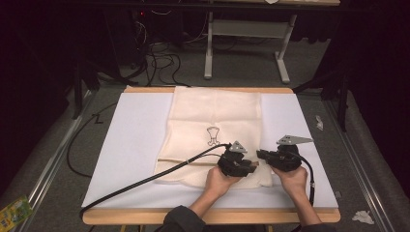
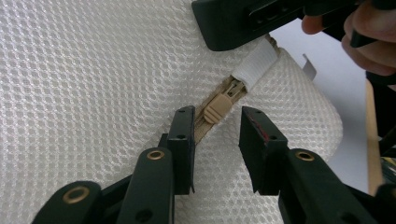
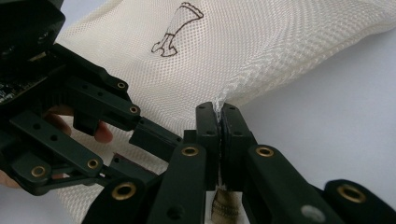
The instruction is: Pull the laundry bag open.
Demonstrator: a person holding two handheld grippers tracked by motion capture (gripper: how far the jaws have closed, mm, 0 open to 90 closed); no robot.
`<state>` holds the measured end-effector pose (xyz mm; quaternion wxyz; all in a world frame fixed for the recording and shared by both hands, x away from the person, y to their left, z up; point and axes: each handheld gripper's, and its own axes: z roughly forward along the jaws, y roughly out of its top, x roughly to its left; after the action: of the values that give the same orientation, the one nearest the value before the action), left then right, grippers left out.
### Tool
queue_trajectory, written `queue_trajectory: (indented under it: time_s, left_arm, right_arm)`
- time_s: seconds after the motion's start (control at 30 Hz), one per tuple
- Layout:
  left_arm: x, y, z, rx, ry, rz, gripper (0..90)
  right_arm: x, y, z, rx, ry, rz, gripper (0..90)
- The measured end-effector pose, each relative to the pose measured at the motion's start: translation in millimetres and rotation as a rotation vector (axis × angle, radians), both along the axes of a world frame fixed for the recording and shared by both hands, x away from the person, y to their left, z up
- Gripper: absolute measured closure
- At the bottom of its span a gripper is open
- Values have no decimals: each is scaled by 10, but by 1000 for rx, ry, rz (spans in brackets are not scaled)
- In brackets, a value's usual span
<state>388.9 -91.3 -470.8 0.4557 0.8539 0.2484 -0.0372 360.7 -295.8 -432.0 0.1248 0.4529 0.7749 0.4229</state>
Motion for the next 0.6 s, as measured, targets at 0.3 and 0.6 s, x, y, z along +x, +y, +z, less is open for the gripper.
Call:
queue_trajectory:
  time_s: [0.3, 0.6]
  left_arm:
    - [8, 20, 48, -63, 25, -32, 652]
    - [32, 142, 8, -99, 45, -48, 662]
  right_arm:
    - [-8, -28, 13, 6, -4, -7, 890]
    - [-4, -29, 1, -1, -6, -8, 890]
